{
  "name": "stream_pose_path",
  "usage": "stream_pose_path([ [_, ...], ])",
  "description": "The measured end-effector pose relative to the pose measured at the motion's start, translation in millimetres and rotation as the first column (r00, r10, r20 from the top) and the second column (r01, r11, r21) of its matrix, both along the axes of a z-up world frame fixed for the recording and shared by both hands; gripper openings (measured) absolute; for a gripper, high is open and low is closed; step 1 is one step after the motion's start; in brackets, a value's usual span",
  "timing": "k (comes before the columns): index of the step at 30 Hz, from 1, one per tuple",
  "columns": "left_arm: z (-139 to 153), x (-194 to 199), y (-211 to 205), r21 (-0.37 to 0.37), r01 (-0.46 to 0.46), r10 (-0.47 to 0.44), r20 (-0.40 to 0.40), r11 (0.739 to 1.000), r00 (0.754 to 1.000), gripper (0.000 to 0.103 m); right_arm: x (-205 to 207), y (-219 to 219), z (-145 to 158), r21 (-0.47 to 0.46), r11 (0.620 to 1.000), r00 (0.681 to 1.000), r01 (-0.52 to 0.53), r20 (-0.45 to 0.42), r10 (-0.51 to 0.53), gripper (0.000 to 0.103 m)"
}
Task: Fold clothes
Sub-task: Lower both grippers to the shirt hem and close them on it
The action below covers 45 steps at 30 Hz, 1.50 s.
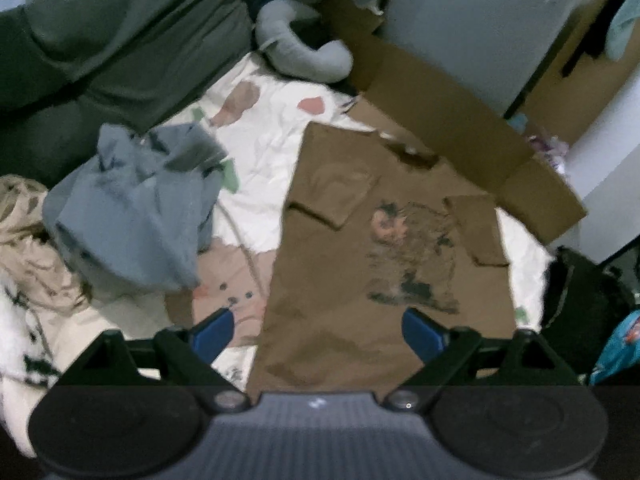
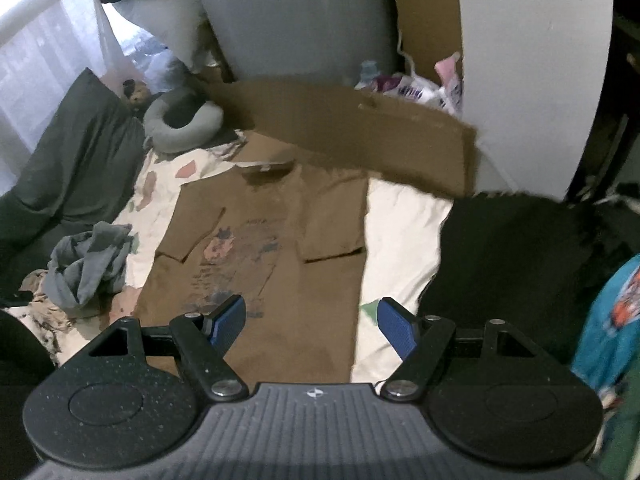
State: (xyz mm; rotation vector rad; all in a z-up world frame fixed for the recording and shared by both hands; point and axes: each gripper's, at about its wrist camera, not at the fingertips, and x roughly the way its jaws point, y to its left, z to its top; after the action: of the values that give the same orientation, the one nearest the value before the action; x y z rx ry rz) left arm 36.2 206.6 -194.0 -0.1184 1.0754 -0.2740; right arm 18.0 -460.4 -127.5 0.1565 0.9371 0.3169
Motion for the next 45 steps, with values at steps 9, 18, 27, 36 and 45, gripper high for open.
stream_pose_path([
  [9, -45.7, -15.9, 19.0, -0.014, -0.011, 0.011, -0.042, 1.000, 0.999, 0.084, -30.1, -3.5, -87.5, 0.112, 0.992, 0.998, 0.056, -0.031, -0.052, 0.065],
  [18, -99.6, -22.4, 23.3, 0.018, -0.003, 0.005, -0.136, 1.000, 0.991, 0.074, -41.5, -11.1, -148.7, 0.108, 0.991, 0.990, 0.084, -0.122, -0.071, 0.054],
  [27, -158.3, -20.7, 16.6, 0.044, 0.001, 0.008, -0.208, 0.999, 0.978, 0.062, -48.3, -10.4, -211.6, 0.063, 0.994, 0.970, 0.091, -0.229, -0.075, 0.042],
  [36, -207.7, -21.3, 3.5, 0.094, 0.073, -0.045, -0.267, 0.993, 0.963, 0.040, -47.5, 9.3, -270.6, 0.009, 0.999, 0.942, 0.031, -0.335, -0.026, 0.028],
  [45, -234.0, -15.2, 8.9, 0.178, 0.095, -0.041, -0.283, 0.980, 0.958, 0.038, -44.7, 31.9, -304.6, -0.062, 0.996, 0.915, -0.058, -0.402, 0.028, 0.028],
])
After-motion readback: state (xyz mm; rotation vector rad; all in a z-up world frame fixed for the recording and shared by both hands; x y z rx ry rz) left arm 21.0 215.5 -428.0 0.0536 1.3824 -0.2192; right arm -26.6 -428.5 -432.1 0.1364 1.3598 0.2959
